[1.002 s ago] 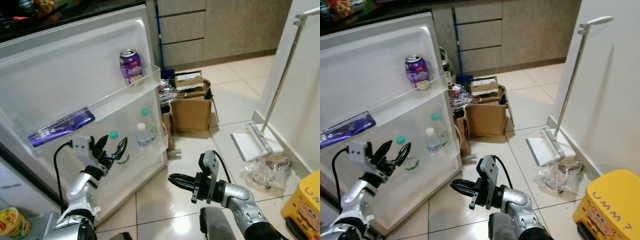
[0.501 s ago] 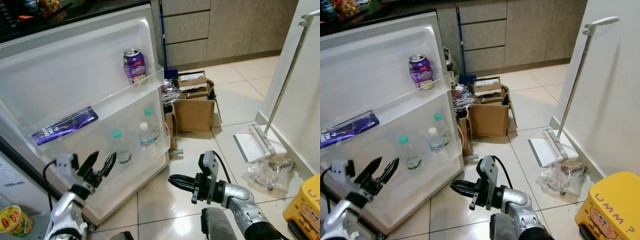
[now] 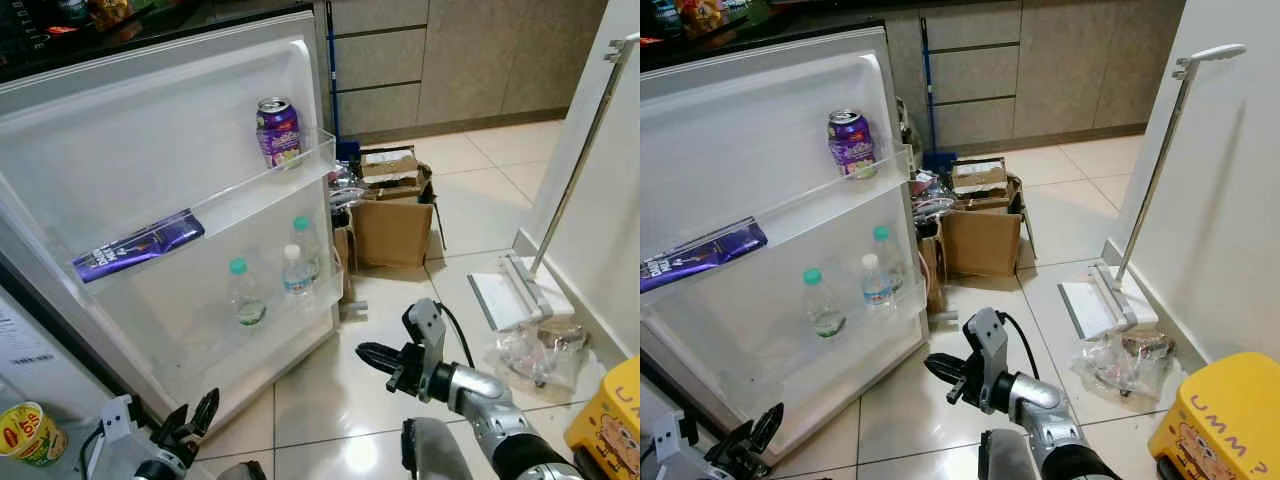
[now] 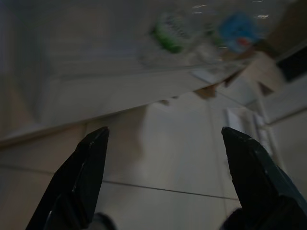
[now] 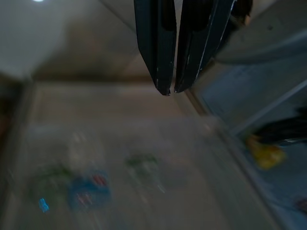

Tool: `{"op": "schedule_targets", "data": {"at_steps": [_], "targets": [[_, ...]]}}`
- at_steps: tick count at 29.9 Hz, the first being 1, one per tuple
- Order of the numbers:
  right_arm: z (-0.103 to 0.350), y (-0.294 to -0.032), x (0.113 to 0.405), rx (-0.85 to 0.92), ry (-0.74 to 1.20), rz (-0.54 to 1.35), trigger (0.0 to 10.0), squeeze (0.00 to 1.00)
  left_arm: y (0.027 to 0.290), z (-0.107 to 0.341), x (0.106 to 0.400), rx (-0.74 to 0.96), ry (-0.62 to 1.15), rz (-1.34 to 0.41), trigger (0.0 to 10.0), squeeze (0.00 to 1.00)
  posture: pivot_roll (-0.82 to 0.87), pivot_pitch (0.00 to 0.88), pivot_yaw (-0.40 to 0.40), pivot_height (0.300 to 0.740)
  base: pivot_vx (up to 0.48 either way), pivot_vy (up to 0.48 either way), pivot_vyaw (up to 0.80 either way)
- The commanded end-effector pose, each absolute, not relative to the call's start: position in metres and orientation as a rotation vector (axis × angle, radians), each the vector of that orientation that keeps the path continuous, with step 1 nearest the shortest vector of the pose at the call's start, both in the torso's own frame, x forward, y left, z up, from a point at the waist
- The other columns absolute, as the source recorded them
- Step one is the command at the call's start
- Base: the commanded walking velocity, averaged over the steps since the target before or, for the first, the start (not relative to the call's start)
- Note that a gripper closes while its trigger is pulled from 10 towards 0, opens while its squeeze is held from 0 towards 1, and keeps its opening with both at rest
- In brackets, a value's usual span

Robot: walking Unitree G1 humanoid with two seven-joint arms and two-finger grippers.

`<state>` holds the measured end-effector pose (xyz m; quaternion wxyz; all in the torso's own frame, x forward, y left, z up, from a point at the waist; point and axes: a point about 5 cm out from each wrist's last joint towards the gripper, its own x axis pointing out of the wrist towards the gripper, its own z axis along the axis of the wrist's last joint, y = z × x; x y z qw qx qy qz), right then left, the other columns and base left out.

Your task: Restocking fridge

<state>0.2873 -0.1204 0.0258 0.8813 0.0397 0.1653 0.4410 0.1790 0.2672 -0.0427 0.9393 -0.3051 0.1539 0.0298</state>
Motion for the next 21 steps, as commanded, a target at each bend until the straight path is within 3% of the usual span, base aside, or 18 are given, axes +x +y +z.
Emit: {"op": "schedule_targets", "data": {"at_steps": [1,9,11,14,21], "targets": [[0.017,-0.125,0.285,0.076,0.405,0.873,10.0,0.00,0.262,-0.054,0.166,-0.630,0.396,0.117,10.0,0.00,-0.11,0.000,0.027,0.500,0.000,0.000,0.00],[-0.013,-0.152,0.268,0.094,0.569,0.652,10.0,0.00,0.258,-0.072,0.142,-0.606,0.544,0.260,10.0,0.00,-0.09,0.000,0.004,0.509,0.000,0.000,0.00],[-0.035,-0.177,0.248,0.067,0.702,0.462,10.0,0.00,0.251,-0.079,0.134,-0.591,0.604,0.292,10.0,0.00,-0.09,0.000,-0.004,0.519,0.000,0.000,0.00],[-0.052,-0.195,0.227,0.035,0.810,0.326,10.0,0.00,0.248,-0.081,0.134,-0.570,0.637,0.306,10.0,0.00,-0.09,0.000,-0.005,0.528,0.000,0.000,0.00],[-0.082,-0.221,0.172,0.013,1.011,0.103,10.0,0.00,0.243,-0.081,0.147,-0.485,0.701,0.307,10.0,0.00,-0.10,0.000,-0.004,0.562,0.000,0.000,0.00]]}}
